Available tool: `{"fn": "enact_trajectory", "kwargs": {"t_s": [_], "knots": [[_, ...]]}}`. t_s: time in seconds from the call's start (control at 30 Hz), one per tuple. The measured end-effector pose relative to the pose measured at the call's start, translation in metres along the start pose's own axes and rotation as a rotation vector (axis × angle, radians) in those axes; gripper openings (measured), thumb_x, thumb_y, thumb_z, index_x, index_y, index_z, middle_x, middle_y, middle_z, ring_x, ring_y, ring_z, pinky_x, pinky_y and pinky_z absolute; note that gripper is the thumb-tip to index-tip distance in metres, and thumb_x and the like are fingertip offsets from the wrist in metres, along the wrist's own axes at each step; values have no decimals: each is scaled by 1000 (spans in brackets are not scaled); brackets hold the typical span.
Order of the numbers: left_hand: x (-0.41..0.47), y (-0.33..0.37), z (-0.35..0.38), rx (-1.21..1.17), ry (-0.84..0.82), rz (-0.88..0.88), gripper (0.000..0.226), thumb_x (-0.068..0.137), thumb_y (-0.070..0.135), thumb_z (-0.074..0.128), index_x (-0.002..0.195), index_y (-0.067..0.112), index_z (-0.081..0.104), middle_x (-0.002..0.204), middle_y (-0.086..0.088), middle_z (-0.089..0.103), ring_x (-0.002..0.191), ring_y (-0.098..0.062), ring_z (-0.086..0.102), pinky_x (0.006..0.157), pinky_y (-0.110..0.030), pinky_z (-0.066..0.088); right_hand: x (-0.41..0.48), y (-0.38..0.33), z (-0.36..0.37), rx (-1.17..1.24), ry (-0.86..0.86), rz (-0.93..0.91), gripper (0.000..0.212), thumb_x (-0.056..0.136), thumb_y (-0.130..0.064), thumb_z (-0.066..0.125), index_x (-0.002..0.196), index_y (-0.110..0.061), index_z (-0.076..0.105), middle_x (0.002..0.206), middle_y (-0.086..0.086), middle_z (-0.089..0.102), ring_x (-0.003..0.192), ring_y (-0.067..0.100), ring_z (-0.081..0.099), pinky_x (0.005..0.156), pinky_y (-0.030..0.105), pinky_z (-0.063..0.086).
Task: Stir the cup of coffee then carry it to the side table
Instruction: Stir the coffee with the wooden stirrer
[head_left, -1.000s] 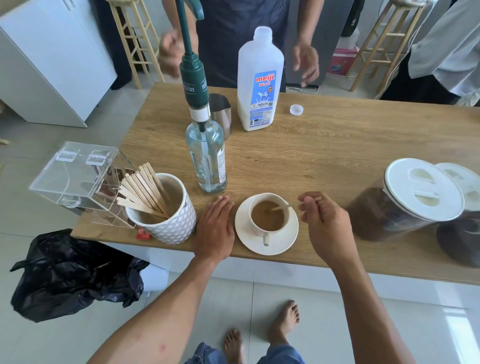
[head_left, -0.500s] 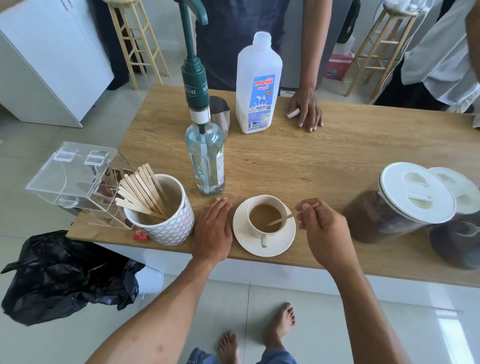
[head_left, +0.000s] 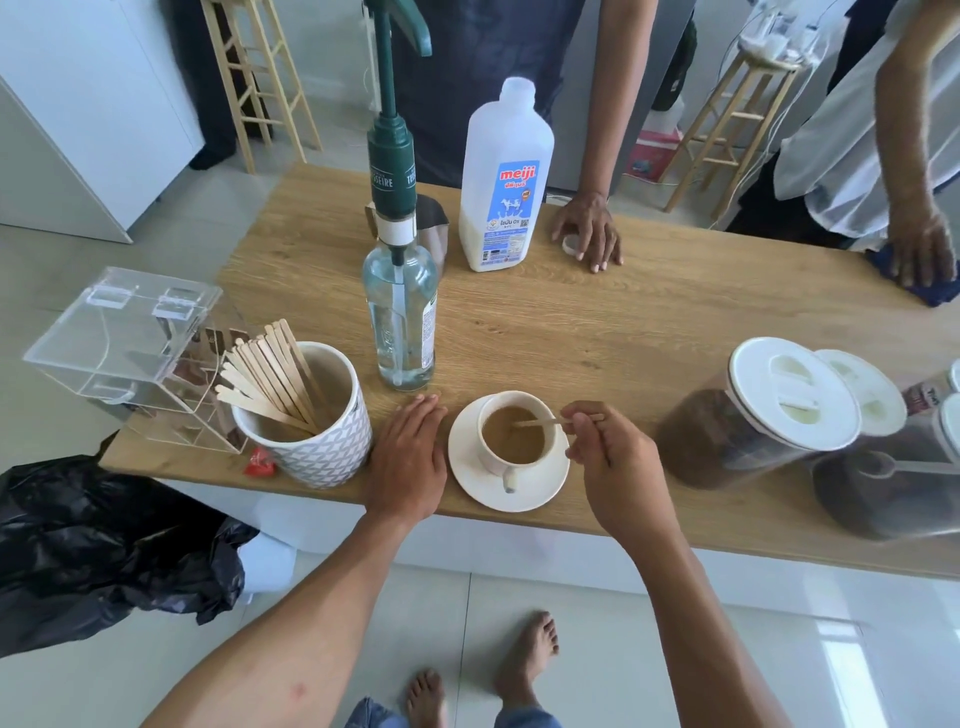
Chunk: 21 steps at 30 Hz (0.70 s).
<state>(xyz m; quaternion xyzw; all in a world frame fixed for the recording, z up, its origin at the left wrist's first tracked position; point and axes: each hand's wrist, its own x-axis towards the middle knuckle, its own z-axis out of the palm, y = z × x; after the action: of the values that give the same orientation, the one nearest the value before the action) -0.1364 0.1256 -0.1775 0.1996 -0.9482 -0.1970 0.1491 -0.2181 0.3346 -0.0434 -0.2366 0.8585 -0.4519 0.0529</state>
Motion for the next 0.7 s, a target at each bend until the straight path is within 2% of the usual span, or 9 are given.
{"fn": "enact_trajectory", "kwargs": {"t_s": [0.1,0.23,0.4,0.5,0.6,0.7], "knots": [[0,1,0,-8,0,1,49,96,23,30,134,11,57,145,-3,52,137,-22,43,115,-43,34,-4,-1,-1,5,-42,19,19,100,-16,47,91,-23,63,79,-9,66,70,6,64,63,14,45],[0,1,-1,-9,-1,2,45,96,21,35,134,11,57,145,-3,52,137,-21,43,114,-42,34,-1,2,-5,-5,48,24,19,100,-14,47,92,-25,61,79,-8,66,69,6,62,63,12,44],[0,-1,1,-11,-9,4,41,96,14,44,135,11,56,147,-3,50,138,-21,42,114,-43,34,-2,0,0,-41,-28,20,19,99,-17,49,92,-24,65,76,-12,68,69,5,64,64,18,48],[0,-3,1,-2,1,8,40,97,12,48,135,11,56,147,-3,50,138,-21,42,114,-43,34,0,0,-4,-36,37,31,20,100,-18,47,90,-23,64,75,-10,66,68,5,63,62,15,45],[0,-4,1,-2,0,18,40,96,12,47,135,10,56,147,-3,50,138,-21,42,115,-41,33,2,-2,-2,-31,6,20,18,100,-17,49,97,-23,66,80,-12,68,70,3,64,63,11,45],[0,-2,1,-3,-3,15,43,95,17,39,134,11,57,146,-3,50,138,-20,42,114,-41,33,-3,-1,-2,-23,-40,49,20,99,-17,49,92,-24,66,77,-13,68,67,3,65,63,15,47]]}}
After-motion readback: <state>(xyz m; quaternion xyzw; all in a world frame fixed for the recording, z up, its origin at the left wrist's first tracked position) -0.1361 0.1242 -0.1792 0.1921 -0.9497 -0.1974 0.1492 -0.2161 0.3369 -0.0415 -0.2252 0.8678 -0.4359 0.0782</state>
